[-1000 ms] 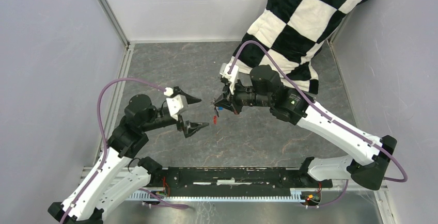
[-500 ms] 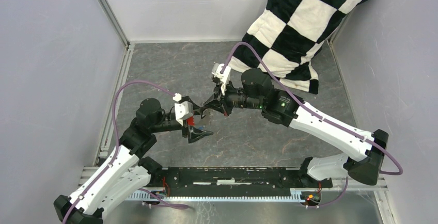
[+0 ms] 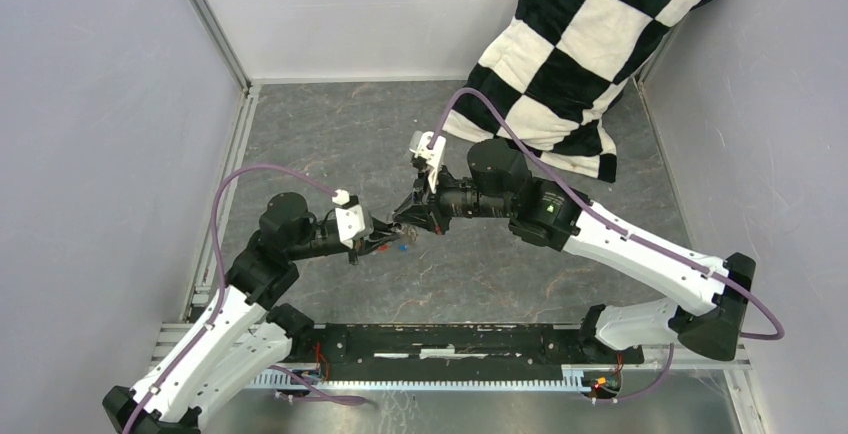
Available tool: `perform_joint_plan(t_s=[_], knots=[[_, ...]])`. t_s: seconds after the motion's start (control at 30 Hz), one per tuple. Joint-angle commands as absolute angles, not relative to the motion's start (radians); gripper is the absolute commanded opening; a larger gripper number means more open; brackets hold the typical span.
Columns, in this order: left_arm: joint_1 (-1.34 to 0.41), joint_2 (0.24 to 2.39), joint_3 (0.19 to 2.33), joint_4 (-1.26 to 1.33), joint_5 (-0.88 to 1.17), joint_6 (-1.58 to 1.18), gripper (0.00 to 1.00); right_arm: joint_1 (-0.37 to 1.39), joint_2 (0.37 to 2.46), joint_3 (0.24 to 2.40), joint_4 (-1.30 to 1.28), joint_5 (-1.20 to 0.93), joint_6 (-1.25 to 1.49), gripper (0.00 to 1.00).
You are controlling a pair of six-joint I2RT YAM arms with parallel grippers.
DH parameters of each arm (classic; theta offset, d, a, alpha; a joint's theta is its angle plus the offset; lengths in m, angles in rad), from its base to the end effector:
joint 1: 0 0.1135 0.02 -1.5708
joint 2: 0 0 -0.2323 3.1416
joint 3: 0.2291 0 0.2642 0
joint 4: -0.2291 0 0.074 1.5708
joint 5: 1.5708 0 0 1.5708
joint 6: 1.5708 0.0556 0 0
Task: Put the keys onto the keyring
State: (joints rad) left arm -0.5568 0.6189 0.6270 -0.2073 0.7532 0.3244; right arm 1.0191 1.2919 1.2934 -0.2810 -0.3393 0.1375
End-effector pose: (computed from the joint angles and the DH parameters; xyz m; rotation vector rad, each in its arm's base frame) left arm 0.1496 -0.1379 0.2877 1.2242 1.3046 -0.8301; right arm 0.1597 0.2948 0.3623 -1.0707 1.6737 1.0941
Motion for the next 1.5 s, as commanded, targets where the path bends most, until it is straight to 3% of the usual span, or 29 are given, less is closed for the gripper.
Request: perform_joint_plan(t_s=[0.0, 0.13, 0.37, 0.73, 0.97, 1.1, 1.23, 1.27, 1.3, 1.33, 1.4, 1.47], knots=[[-0.568, 0.625, 0.676, -0.252, 0.884, 0.393, 0.02, 0.996, 1.238, 1.291, -0.203, -0.253, 0.124, 0.25], [-0.568, 0.635, 0.698, -0.254, 0.934, 0.386, 0.02, 0.975, 1.183, 1.250, -0.195, -0.285, 0.098, 0.52], [-0.567, 0.673, 0.741, -0.152, 0.987, 0.239, 0.02, 0.877, 1.042, 1.117, -0.145, -0.549, 0.015, 0.75], [-0.566, 0.716, 0.738, 0.115, 0.980, -0.101, 0.02, 0.876, 0.980, 0.838, 0.172, -0.716, 0.059, 0.83], [-0.566, 0.718, 0.743, 0.143, 0.972, -0.154, 0.02, 0.875, 1.074, 0.854, 0.267, -0.781, 0.139, 0.67], [-0.566, 0.719, 0.760, 0.156, 0.969, -0.171, 0.02, 0.876, 1.132, 0.862, 0.303, -0.838, 0.187, 0.44], [-0.566, 0.715, 0.786, 0.134, 0.957, -0.159, 0.05, 0.875, 1.143, 0.872, 0.290, -0.854, 0.187, 0.11], [-0.566, 0.713, 0.791, 0.128, 0.949, -0.153, 0.10, 0.875, 1.140, 0.875, 0.281, -0.846, 0.185, 0.02], [-0.566, 0.711, 0.795, 0.121, 0.943, -0.147, 0.18, 0.875, 1.138, 0.879, 0.268, -0.836, 0.181, 0.00], [-0.566, 0.710, 0.798, 0.112, 0.940, -0.139, 0.30, 0.875, 1.137, 0.884, 0.259, -0.821, 0.179, 0.00], [-0.566, 0.705, 0.803, 0.077, 0.915, -0.126, 0.66, 0.874, 1.132, 0.893, 0.243, -0.795, 0.184, 0.00], [-0.566, 0.699, 0.808, 0.024, 0.879, -0.091, 0.80, 0.872, 1.138, 0.912, 0.206, -0.763, 0.192, 0.00]])
